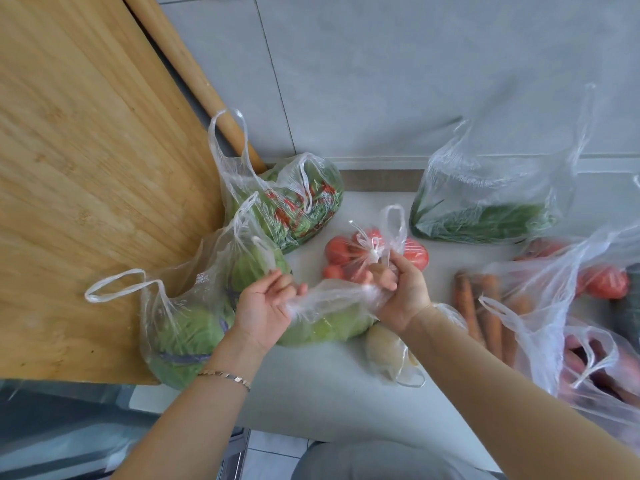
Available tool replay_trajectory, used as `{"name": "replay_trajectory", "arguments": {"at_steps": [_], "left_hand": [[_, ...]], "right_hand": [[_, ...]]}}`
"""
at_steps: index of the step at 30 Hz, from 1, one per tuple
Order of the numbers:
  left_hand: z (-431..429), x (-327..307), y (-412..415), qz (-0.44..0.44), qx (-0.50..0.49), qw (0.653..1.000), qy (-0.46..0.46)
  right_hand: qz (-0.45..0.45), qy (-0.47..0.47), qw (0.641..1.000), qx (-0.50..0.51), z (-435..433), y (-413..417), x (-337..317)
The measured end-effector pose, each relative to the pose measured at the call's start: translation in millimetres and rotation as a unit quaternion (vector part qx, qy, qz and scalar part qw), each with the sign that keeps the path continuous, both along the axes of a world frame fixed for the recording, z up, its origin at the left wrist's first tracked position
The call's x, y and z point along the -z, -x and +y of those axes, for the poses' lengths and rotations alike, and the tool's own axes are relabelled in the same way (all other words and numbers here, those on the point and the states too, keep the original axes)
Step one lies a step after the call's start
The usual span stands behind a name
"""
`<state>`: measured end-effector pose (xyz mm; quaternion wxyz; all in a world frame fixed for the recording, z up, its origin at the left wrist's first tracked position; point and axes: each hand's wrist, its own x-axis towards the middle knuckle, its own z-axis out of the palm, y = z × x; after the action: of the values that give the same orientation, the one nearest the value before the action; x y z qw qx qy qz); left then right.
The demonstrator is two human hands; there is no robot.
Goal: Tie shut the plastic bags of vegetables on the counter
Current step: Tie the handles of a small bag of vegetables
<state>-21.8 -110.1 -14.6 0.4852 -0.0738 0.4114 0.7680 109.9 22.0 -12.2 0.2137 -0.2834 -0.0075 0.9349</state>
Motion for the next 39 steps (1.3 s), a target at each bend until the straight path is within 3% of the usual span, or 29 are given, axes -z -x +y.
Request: {"name": "replay_trajectory", "arguments": {"at_steps": [3,7,10,14,18,22,25,32,36,39], "left_hand": [[9.2,-7.5,-12.7,0.026,0.105,0.988,0.113],[13.6,-4.4,-36.7,0.105,0.212,0.955,0.177],[10.4,0.3,-49.4,0.155,0.229,0.945,0.175],[7.4,5.8,-58.9,0.169,0.244,0.931,0.213],[13.7,7.4,-60.9,0.143,0.175,0.934,0.276],[17.9,4.1,-59.3,0.126,0.202,0.929,0.282],[16.6,5.5,-63.9,0.165,0.214,0.928,0.259],[15.1,8.2,-70.8,0.237,0.178,0.936,0.189],[13.8,11.5,-70.3,0.338,0.225,0.887,0.219],[12.9,11.1,-72.6,0.470,0.268,0.819,0.191]], "right_hand": [[-0.169,-0.084,0.978,-0.086,-0.6,2.4,10.7],[-0.370,-0.177,0.896,-0.171,-11.0,-7.5,26.4],[-0.419,-0.260,0.841,-0.224,-29.8,-18.5,37.3],[-0.389,-0.399,0.795,-0.240,-53.1,-23.2,33.0],[-0.306,-0.430,0.818,-0.227,-55.9,-23.6,20.8],[-0.242,-0.473,0.816,-0.230,-53.5,-29.4,19.3],[-0.256,-0.485,0.810,-0.209,-50.8,-32.8,21.0],[-0.309,-0.366,0.868,-0.134,-51.5,-29.1,22.3],[-0.377,-0.286,0.874,-0.107,-49.4,-25.0,26.9],[-0.415,-0.318,0.835,-0.173,-40.6,-23.1,27.7]]}}
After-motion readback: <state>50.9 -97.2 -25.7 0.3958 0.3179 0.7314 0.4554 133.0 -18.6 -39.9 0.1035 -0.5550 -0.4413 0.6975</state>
